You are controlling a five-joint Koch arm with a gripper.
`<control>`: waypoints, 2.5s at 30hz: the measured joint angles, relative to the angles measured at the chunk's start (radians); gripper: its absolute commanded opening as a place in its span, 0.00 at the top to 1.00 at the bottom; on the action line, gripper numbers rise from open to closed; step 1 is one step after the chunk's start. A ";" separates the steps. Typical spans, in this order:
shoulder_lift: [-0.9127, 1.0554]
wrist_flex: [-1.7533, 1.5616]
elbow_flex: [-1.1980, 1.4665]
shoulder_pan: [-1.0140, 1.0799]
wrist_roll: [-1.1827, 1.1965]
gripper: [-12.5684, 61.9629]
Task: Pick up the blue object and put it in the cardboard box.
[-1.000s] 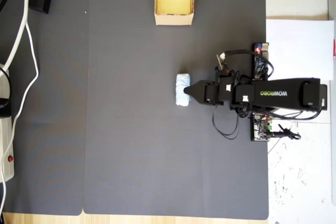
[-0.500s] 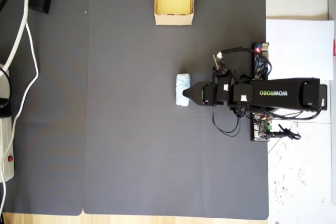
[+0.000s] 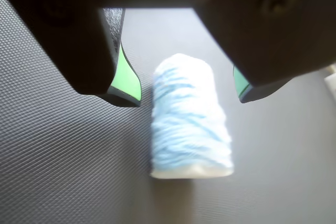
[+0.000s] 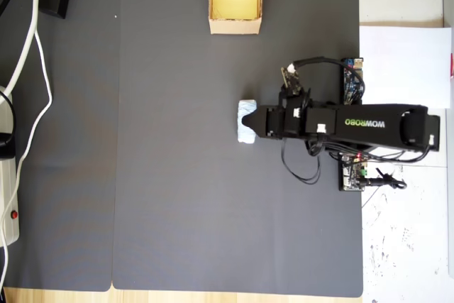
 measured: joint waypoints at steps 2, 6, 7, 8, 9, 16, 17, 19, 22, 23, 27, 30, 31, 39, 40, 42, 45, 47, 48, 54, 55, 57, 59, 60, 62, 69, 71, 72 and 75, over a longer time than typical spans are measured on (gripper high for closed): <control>-0.054 0.037 -0.037 -0.005 0.002 0.39; -0.146 0.101 -0.129 -0.005 0.000 0.39; -0.172 0.101 -0.140 -0.005 0.000 0.39; -0.215 0.101 -0.146 -0.003 0.002 0.39; -0.230 0.101 -0.156 -0.002 0.002 0.39; -0.351 0.104 -0.233 0.000 0.002 0.39; -0.353 0.104 -0.233 0.000 0.002 0.39; -0.387 0.104 -0.259 -0.002 0.002 0.39; -0.413 0.106 -0.273 -0.002 0.002 0.44; -0.414 0.106 -0.273 -0.002 0.002 0.44; -0.417 0.106 -0.273 -0.006 0.003 0.56; -0.414 0.072 -0.247 -0.006 0.003 0.69; -0.408 0.034 -0.227 -0.008 0.009 0.71; -0.314 -0.466 0.011 -0.031 0.100 0.71; -0.310 -0.477 0.018 -0.032 0.101 0.71; -0.270 -0.531 0.066 -0.038 0.101 0.71; -0.204 -0.594 0.107 -0.041 0.101 0.71; -0.187 -0.634 0.121 -0.038 0.101 0.71; -0.181 -0.663 0.132 -0.037 0.100 0.71; -0.126 -0.792 0.137 -0.002 0.025 0.71; -0.123 -0.805 0.137 0.006 0.020 0.71; -0.121 -0.839 0.137 0.028 0.009 0.71; -0.121 -0.864 0.137 0.055 0.005 0.71; -0.121 -0.874 0.137 0.092 0.005 0.71; -0.123 -0.874 0.117 0.149 -0.014 0.71; -0.273 -0.874 -0.146 0.410 -0.095 0.71; -0.275 -0.861 -0.176 0.428 -0.106 0.71; -0.276 -0.851 -0.184 0.439 -0.106 0.71; -0.296 -0.830 -0.252 0.525 -0.123 0.71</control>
